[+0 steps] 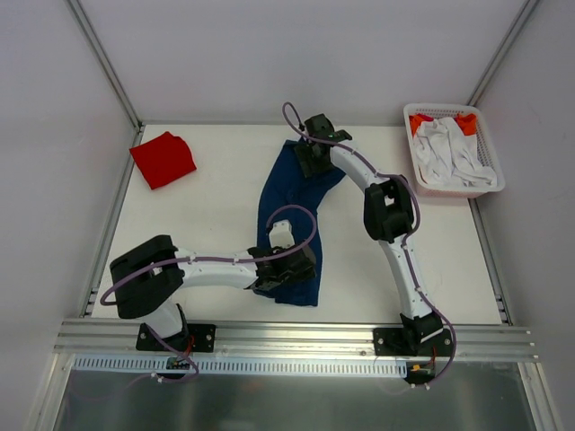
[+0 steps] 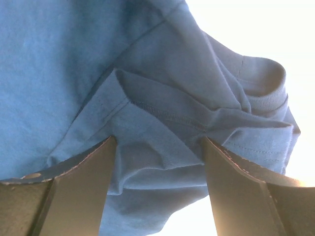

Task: Fold and stack the t-shirts
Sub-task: Rotate the tshirt 90 degrees

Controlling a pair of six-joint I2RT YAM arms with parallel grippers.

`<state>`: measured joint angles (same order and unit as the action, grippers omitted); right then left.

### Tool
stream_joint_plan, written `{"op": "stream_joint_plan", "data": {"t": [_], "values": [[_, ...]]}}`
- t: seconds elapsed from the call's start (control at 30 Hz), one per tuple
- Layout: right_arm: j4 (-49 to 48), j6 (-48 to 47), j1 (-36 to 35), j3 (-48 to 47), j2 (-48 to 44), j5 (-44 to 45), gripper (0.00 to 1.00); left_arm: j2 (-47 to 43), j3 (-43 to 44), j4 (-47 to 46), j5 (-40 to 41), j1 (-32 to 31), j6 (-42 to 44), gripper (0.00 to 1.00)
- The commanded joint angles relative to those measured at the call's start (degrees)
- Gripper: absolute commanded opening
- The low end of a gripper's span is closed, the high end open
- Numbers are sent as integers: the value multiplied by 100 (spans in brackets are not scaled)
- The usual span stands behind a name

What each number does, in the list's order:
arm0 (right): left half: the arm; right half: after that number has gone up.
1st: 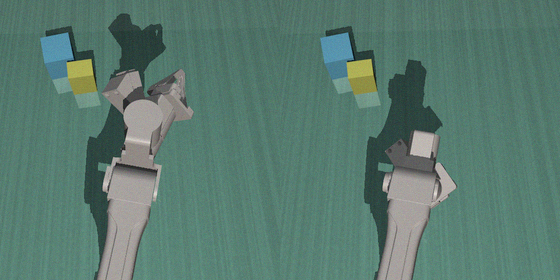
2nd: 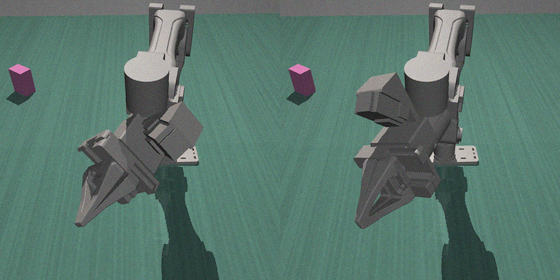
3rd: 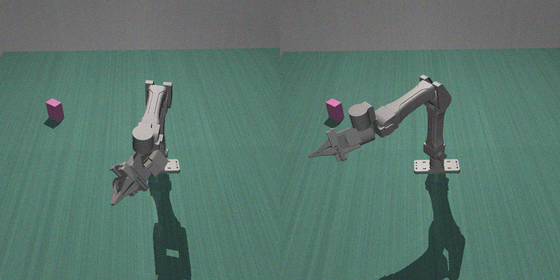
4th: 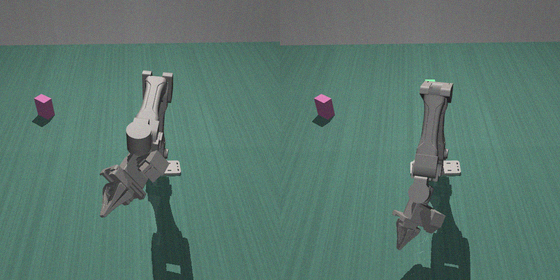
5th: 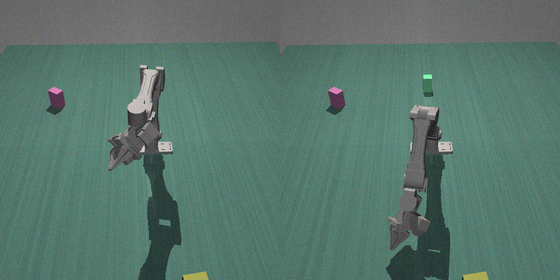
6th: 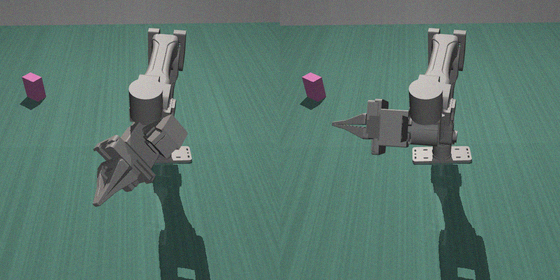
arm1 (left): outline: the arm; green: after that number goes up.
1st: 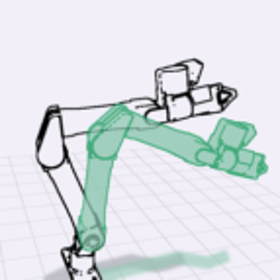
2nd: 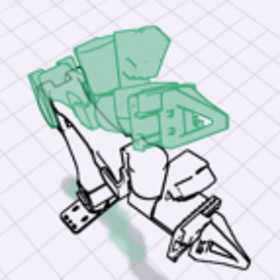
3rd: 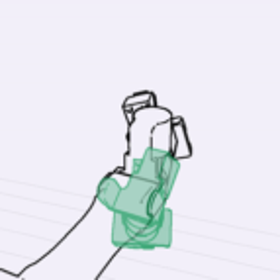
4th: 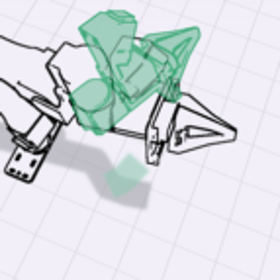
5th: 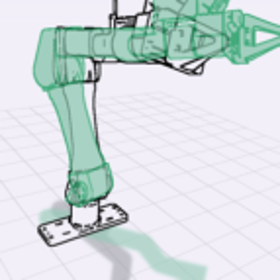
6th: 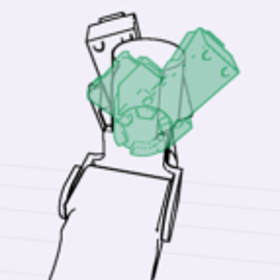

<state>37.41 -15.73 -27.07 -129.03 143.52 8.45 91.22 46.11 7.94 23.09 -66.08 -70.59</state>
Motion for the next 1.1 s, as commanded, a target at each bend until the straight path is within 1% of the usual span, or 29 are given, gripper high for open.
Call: {"op": "stream_joint_plan", "data": {"t": [0.0,0.07,0.13,0.33,0.43,0.63,0.77,0.9,1.03,1.07], "values": [[197,-45,44,-377,97,-387,74,721,-112,752,-920,-299,-271,73],[31,17,70,-211,9,-449,75,861,-14,752,-973,-431,-280,73],[12,69,79,-245,-17,-449,76,932,100,752,-1017,-510,-289,73],[56,262,184,-719,167,-704,80,1091,214,744,-1079,-713,-359,73],[39,403,263,-904,255,-1037,80,1126,197,752,-1158,-783,-403,73],[-269,536,334,-686,238,-1319,80,1047,170,770,-1035,-862,-377,73],[-392,500,351,-597,88,-1302,80,784,319,980,-728,-862,-158,74],[-410,430,369,-597,-157,-1284,80,485,530,1279,-298,-862,237,80],[-375,386,369,-597,-420,-1267,80,-68,777,1683,352,-862,641,83],[-340,369,369,-579,-491,-1232,80,-348,873,1736,624,-862,738,83]]}}
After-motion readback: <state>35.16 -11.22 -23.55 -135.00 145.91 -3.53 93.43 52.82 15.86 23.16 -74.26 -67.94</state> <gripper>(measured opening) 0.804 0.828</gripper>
